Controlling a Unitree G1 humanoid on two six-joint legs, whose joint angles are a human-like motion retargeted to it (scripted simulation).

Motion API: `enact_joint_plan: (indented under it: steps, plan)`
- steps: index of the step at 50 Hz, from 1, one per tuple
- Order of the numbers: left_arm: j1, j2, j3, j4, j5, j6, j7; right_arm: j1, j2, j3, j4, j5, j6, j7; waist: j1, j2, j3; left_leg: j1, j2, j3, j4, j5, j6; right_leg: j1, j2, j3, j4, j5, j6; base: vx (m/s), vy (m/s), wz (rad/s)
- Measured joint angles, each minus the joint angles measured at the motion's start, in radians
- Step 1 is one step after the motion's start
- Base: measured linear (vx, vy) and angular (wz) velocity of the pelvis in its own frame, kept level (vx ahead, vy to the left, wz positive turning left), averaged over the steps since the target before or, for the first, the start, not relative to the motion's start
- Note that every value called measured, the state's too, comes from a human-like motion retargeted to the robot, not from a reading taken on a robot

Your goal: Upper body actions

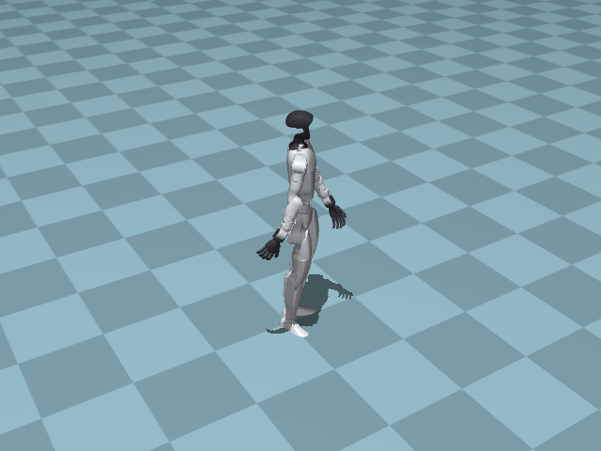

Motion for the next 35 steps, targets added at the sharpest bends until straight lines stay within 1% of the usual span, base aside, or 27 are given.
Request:
enact_joint_plan:
  steps: [2,3,5,7,8,10,12,15,16,18,20,22,25,27,29,31,33,35]
  plan:
    - [0.088,0.023,0.050,0.096,0.032,0.031,0.001,-0.115,0.037,0.096,0.000,-0.165,-0.019,0.083,0.003,0.004,0.008,0.019,0.002,0.017,-0.008,-0.001,-0.003,-0.001,0.006,0.023,0.005,0.004,-0.005,-0.03,-0.05,-0.43]
    - [0.134,0.039,0.083,0.150,0.052,0.055,0.000,-0.178,0.058,0.142,0.000,-0.248,-0.044,0.123,0.003,0.007,0.011,0.028,0.004,0.029,-0.012,-0.002,-0.005,-0.003,0.009,0.034,0.007,0.006,-0.007,-0.04,-0.04,-0.59]
    - [0.225,0.075,0.152,0.262,0.088,0.128,-0.002,-0.292,0.100,0.228,-0.047,-0.388,-0.107,0.197,0.005,0.014,0.012,0.043,0.009,0.057,-0.020,-0.005,-0.011,-0.014,0.015,0.060,0.013,0.011,-0.011,-0.04,-0.04,-0.73]
    - [0.336,0.109,0.202,0.356,0.087,0.215,-0.006,-0.371,0.142,0.301,-0.168,-0.459,-0.175,0.248,0.002,0.024,0.010,0.056,0.016,0.092,-0.029,-0.010,-0.017,-0.029,0.024,0.094,0.022,0.016,-0.015,-0.02,-0.05,-0.87]
    - [0.418,0.117,0.218,0.356,0.077,0.269,-0.018,-0.408,0.164,0.329,-0.230,-0.473,-0.211,0.264,-0.002,0.030,0.010,0.063,0.019,0.110,-0.033,-0.012,-0.021,-0.037,0.028,0.113,0.026,0.018,-0.016,0.01,-0.04,-0.85]
    - [0.570,0.124,0.230,0.356,0.045,0.346,-0.037,-0.470,0.206,0.375,-0.348,-0.464,-0.279,0.290,-0.016,0.040,0.004,0.072,0.026,0.139,-0.039,-0.017,-0.029,-0.052,0.036,0.148,0.035,0.022,-0.018,0.02,-0.03,-0.76]
    - [0.691,0.112,0.239,0.356,0.038,0.356,-0.024,-0.521,0.241,0.406,-0.451,-0.403,-0.335,0.324,-0.025,0.050,-0.003,0.077,0.034,0.166,-0.042,-0.022,-0.036,-0.067,0.045,0.175,0.041,0.025,-0.019,0.01,-0.01,-0.66]
    - [0.812,0.087,0.292,0.356,0.116,0.324,0.027,-0.563,0.273,0.435,-0.596,-0.277,-0.391,0.387,-0.027,0.064,-0.007,0.082,0.044,0.192,-0.045,-0.027,-0.042,-0.079,0.056,0.200,0.045,0.028,-0.020,-0.01,0.01,-0.43]
    - [0.830,0.084,0.304,0.356,0.134,0.327,0.035,-0.569,0.274,0.440,-0.633,-0.240,-0.415,0.401,-0.027,0.065,-0.007,0.082,0.045,0.195,-0.045,-0.027,-0.043,-0.080,0.057,0.203,0.045,0.028,-0.020,0.00,0.00,0.00]
    - [0.850,0.084,0.319,0.356,0.145,0.338,0.039,-0.572,0.272,0.447,-0.689,-0.187,-0.472,0.412,-0.028,0.065,-0.007,0.081,0.045,0.191,-0.042,-0.027,-0.043,-0.077,0.057,0.203,0.045,0.026,-0.021,0.00,0.00,0.10]
    - [0.831,0.096,0.314,0.356,0.112,0.357,0.025,-0.557,0.256,0.445,-0.720,-0.175,-0.534,0.394,-0.031,0.061,-0.007,0.077,0.044,0.174,-0.039,-0.024,-0.041,-0.070,0.054,0.193,0.044,0.023,-0.022,0.02,-0.01,0.43]
    - [0.756,0.114,0.286,0.356,0.045,0.382,0.029,-0.526,0.228,0.439,-0.717,-0.210,-0.570,0.335,-0.034,0.050,-0.004,0.069,0.039,0.146,-0.034,-0.017,-0.037,-0.059,0.046,0.171,0.041,0.018,-0.021,0.01,-0.02,0.69]
    - [0.591,0.136,0.236,0.356,-0.021,0.347,0.060,-0.457,0.186,0.413,-0.650,-0.319,-0.559,0.243,-0.036,0.031,-0.006,0.049,0.030,0.101,-0.023,-0.007,-0.030,-0.041,0.031,0.123,0.031,0.012,-0.019,0.00,-0.01,0.79]
    - [0.447,0.140,0.199,0.356,-0.024,0.313,0.067,-0.391,0.160,0.358,-0.558,-0.408,-0.514,0.202,-0.032,0.020,-0.006,0.036,0.023,0.067,-0.016,0.000,-0.023,-0.025,0.023,0.086,0.022,0.008,-0.016,0.00,0.02,0.88]
    - [0.293,0.131,0.177,0.353,0.002,0.279,0.052,-0.325,0.141,0.281,-0.428,-0.473,-0.428,0.180,-0.027,0.008,0.001,0.025,0.016,0.028,-0.009,0.008,-0.018,-0.005,0.014,0.048,0.014,0.003,-0.012,-0.02,0.03,0.98]
    - [0.147,0.098,0.162,0.324,0.023,0.250,0.019,-0.275,0.127,0.191,-0.256,-0.488,-0.320,0.170,-0.021,-0.005,0.010,0.015,0.008,-0.010,0.000,0.015,-0.013,0.016,0.006,0.010,0.006,-0.003,-0.008,-0.02,0.03,0.97]
    - [0.027,0.049,0.140,0.272,0.009,0.214,-0.018,-0.241,0.103,0.102,-0.066,-0.436,-0.216,0.182,-0.019,-0.017,0.018,0.002,0.002,-0.042,0.011,0.020,-0.009,0.034,0.000,-0.025,-0.002,-0.007,-0.003,-0.02,0.02,0.84]
    - [-0.077,-0.005,0.106,0.213,-0.042,0.163,-0.055,-0.158,0.057,0.040,0.000,-0.315,-0.115,0.234,-0.017,-0.025,0.025,-0.013,-0.002,-0.068,0.021,0.024,-0.007,0.045,-0.007,-0.059,-0.010,-0.009,0.003,-0.01,0.03,0.67]
